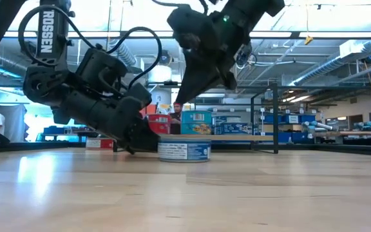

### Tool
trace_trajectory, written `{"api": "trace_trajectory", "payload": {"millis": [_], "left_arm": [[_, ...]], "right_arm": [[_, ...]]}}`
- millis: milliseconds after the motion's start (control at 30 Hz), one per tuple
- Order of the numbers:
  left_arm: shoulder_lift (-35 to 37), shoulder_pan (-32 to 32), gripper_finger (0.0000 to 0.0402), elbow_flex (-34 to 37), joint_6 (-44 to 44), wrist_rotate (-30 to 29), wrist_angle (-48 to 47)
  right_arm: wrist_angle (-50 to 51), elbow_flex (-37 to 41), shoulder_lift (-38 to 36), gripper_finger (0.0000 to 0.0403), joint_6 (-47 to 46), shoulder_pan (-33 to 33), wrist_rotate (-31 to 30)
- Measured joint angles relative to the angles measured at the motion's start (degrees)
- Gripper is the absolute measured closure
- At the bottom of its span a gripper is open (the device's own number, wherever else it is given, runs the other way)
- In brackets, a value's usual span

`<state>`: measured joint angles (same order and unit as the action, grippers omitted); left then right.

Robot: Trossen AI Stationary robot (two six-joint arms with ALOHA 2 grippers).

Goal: Stack canned seafood by type on shelf
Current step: Stack the blue tuna can on top of the other blue tuna can

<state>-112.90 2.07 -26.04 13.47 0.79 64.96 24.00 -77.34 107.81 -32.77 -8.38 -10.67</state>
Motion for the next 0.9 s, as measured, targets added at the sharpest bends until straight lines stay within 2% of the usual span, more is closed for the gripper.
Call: {"api": "trace_trajectory", "payload": {"millis": [100,233,300,467,600,767,900], "left_arm": [[0.0,-0.5,0.0401,0.0,0.0,0.7,0.0],[0.0,-0.6,0.0401,0.0,0.5,-0.1,0.6],[-0.1,-0.6,0.0401,0.0,0.7,-0.2,1.7],[-0.2,-0.3,0.0401,-1.4,-0.6,0.9,2.2],[-0.6,-0.2,0.0401,-3.9,-2.1,1.8,-1.4],[-2.0,-0.2,0.0401,-6.5,-2.5,1.4,-2.0],[-2.9,-0.1,0.0401,-7.4,-2.5,1.7,-2.0]], "right_arm": [[0.1,0.0,-0.6,0.0395,-0.4,1.1,0.0],[-0.4,0.0,-0.6,0.0393,4.4,0.6,6.3],[0.7,0.0,-0.3,0.0393,6.7,-1.5,7.2],[1.5,3.1,1.4,0.0394,8.8,-5.0,3.2],[-2.0,6.2,2.6,0.0394,5.9,-5.2,2.8],[-8.2,8.7,2.6,0.0394,4.4,-4.9,2.1],[-9.0,8.8,2.7,0.0394,2.8,-4.1,2.0]]}}
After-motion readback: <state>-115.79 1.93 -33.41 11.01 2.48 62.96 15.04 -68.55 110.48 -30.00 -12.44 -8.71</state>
